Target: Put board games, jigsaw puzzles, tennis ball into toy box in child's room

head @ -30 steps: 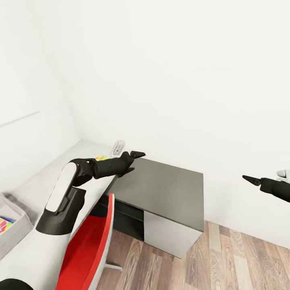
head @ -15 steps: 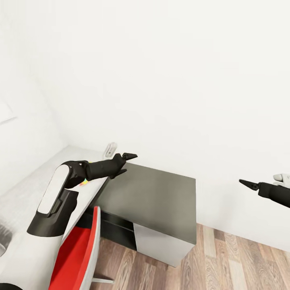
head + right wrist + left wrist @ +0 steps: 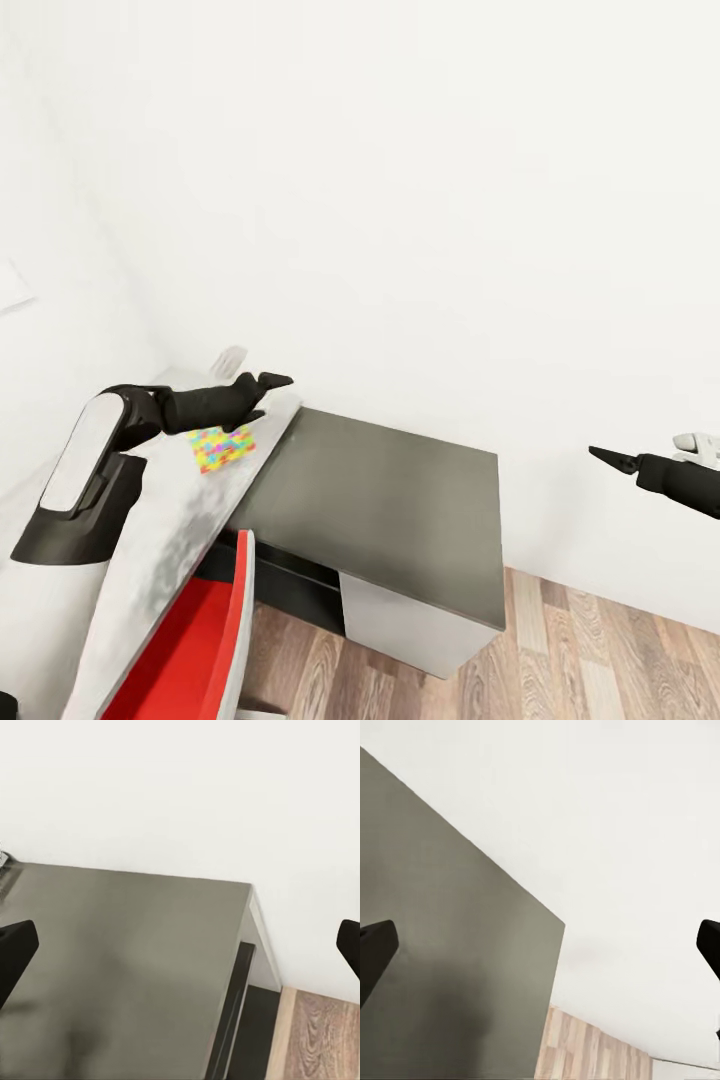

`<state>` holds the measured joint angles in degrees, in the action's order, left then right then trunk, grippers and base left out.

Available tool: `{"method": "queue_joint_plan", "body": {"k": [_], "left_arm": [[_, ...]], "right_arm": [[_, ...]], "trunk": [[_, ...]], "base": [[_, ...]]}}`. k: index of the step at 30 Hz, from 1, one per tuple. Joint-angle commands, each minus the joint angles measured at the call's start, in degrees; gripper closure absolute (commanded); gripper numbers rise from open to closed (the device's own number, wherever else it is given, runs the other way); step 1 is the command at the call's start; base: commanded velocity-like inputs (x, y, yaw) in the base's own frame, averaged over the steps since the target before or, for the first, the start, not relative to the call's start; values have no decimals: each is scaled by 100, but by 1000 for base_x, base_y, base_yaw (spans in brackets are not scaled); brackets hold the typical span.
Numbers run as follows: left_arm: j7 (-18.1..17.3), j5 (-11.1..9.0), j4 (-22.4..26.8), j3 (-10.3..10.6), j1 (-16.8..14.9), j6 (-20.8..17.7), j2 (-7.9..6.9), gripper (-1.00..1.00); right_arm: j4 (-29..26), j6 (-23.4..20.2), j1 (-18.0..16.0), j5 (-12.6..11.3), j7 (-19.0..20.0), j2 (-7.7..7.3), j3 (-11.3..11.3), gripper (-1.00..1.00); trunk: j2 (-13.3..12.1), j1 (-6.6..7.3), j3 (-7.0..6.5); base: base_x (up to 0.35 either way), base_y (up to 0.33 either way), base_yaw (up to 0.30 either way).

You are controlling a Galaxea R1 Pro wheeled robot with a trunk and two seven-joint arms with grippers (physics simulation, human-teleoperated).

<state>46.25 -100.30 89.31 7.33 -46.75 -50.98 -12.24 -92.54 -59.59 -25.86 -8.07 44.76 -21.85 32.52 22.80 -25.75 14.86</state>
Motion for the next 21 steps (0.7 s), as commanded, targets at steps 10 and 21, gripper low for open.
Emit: {"method": "queue_joint_plan", "body": {"k": [10,21], "left_arm": [[-14,-1,-3118,-234,-1673,-783,-1088,-100],[-109,18,-3054,-361,-1272,-808,-1226,-100]], "right_arm": [[-1,-41,-6,-28,-1,5,13,-100],[-1,-41,-6,-28,7,-5,11,-100]], "trunk": [[12,-3,12],[12,-3,12]], "base": [[0,0,0],[1,0,-17]]}}
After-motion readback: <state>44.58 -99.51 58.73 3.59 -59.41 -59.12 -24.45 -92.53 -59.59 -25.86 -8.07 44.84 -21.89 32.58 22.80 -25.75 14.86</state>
